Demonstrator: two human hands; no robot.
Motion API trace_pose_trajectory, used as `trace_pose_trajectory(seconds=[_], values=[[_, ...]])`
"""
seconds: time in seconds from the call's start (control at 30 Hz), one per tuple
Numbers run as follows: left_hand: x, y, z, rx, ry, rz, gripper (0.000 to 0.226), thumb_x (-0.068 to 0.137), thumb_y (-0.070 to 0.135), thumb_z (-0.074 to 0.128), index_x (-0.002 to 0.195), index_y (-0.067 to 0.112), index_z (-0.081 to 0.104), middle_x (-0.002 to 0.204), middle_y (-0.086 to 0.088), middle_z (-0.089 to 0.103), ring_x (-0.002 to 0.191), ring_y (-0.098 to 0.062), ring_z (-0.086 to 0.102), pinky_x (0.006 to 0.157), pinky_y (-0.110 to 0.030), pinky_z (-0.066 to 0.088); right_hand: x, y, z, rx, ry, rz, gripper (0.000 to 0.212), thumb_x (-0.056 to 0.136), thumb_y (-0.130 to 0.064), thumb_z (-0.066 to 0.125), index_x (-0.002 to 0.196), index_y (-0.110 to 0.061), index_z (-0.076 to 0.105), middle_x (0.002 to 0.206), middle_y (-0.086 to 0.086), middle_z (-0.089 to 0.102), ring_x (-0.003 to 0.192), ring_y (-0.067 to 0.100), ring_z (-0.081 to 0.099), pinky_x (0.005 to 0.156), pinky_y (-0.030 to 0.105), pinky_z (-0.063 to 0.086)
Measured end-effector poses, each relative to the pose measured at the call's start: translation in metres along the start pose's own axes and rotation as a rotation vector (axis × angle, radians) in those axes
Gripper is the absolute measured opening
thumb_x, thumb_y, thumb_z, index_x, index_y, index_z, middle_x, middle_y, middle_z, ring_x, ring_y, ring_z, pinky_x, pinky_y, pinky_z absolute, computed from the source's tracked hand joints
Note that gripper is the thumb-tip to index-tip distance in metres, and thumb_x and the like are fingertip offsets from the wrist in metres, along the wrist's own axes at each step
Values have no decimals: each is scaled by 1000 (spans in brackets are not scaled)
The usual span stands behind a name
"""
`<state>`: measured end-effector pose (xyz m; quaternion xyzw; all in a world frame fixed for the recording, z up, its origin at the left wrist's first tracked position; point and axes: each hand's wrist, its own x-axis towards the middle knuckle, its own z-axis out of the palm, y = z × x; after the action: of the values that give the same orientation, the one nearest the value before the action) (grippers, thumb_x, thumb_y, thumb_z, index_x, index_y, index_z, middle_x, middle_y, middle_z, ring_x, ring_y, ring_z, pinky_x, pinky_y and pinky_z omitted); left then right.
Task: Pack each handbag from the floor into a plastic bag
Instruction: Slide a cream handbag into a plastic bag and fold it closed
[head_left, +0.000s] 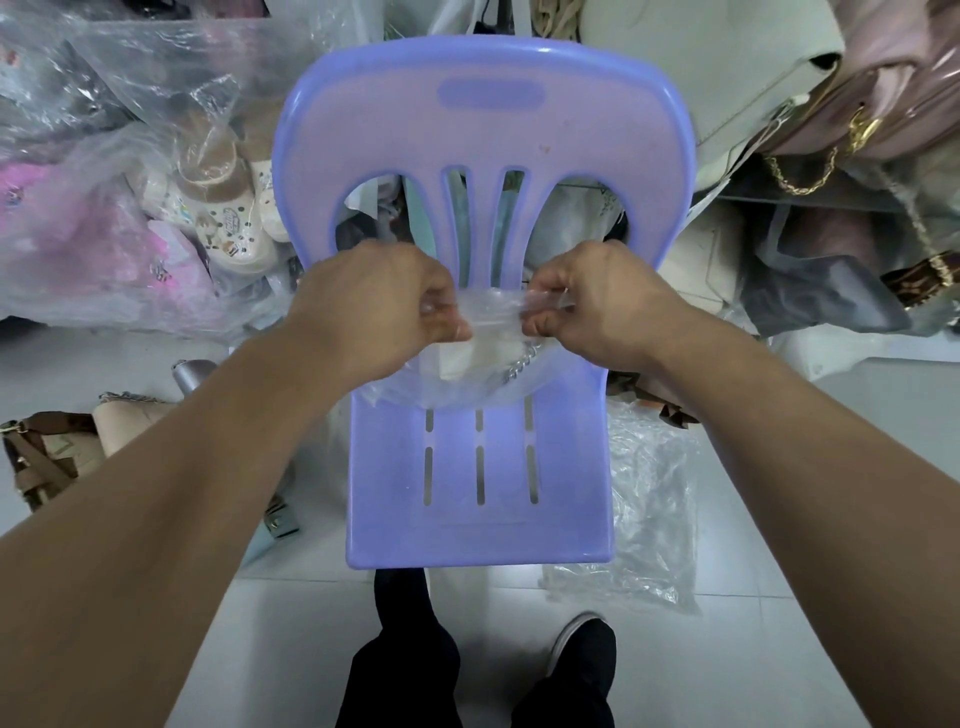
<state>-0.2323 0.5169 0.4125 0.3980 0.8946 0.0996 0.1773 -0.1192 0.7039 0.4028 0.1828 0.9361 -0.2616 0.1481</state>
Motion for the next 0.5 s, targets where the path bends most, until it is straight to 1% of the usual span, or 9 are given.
trace_pose_trajectory(seconds=[0.07, 0.17, 0.23, 0.3, 0.37, 0.4, 0.43, 0.47, 0.5], values=[[-5, -10, -6, 40, -17, -29, 17, 88, 44, 70, 85, 28, 69, 73, 13, 60, 72, -9, 53, 61, -25, 37, -1, 0, 1, 28, -18, 33, 4, 88, -24, 79, 90, -23, 76, 94, -2, 74, 95, 21, 66, 84, 33, 55], [-9, -17, -6, 65, 30, -68, 14, 89, 45, 70, 88, 31, 71, 82, 2, 68, 83, -25, 63, 65, -30, 44, -1, -1, 1, 35, -30, 61, 10, 88, -25, 79, 84, -30, 72, 90, -7, 71, 90, 16, 65, 75, 26, 46], [-9, -12, -2, 60, 68, -109, 14, 90, 43, 68, 90, 29, 71, 86, -1, 70, 87, -30, 64, 67, -31, 44, 0, -4, 2, 13, 9, 77, 4, 90, -26, 77, 90, -26, 73, 89, -7, 69, 91, 17, 64, 74, 24, 40], [-10, -3, 3, 20, 100, -167, 9, 90, 39, 66, 86, 31, 68, 90, -1, 70, 90, -30, 64, 69, -31, 44, 1, -6, 4, -18, 105, 85, 8, 92, -25, 73, 100, -21, 74, 94, -3, 69, 96, 21, 64, 74, 25, 39], [-13, 6, 10, -47, 135, -203, 8, 87, 35, 62, 80, 33, 59, 92, -1, 70, 91, -31, 65, 74, -34, 49, -1, -5, 8, -15, 198, 127, 20, 93, -28, 72, 110, -18, 70, 104, 3, 70, 102, 26, 65, 75, 28, 43], [-14, 10, 14, -64, 142, -198, 2, 86, 33, 60, 85, 32, 58, 93, -1, 71, 93, -31, 65, 80, -36, 50, -2, -3, 10, -10, 234, 188, 31, 91, -35, 73, 116, -17, 66, 111, 6, 68, 107, 29, 63, 79, 31, 45], [-15, 14, 18, -68, 142, -186, 9, 86, 32, 58, 94, 30, 61, 96, -2, 71, 95, -31, 64, 86, -38, 49, -4, 0, 13, -19, 254, 289, 46, 89, -46, 72, 124, -18, 60, 119, 9, 63, 113, 33, 59, 85, 36, 46], [-16, 19, 20, -89, 125, -185, 21, 87, 30, 57, 107, 28, 61, 101, -4, 71, 99, -32, 64, 90, -38, 48, -7, 3, 15, -23, 242, 430, 62, 87, -58, 69, 132, -19, 51, 127, 12, 56, 121, 37, 52, 90, 42, 46], [-17, 23, 21, -154, 93, -203, 32, 89, 28, 55, 121, 27, 59, 109, -6, 70, 105, -33, 62, 92, -37, 47, -10, 6, 17, 63, 192, 588, 77, 85, -69, 63, 140, -20, 42, 134, 14, 50, 127, 40, 47, 94, 46, 46]])
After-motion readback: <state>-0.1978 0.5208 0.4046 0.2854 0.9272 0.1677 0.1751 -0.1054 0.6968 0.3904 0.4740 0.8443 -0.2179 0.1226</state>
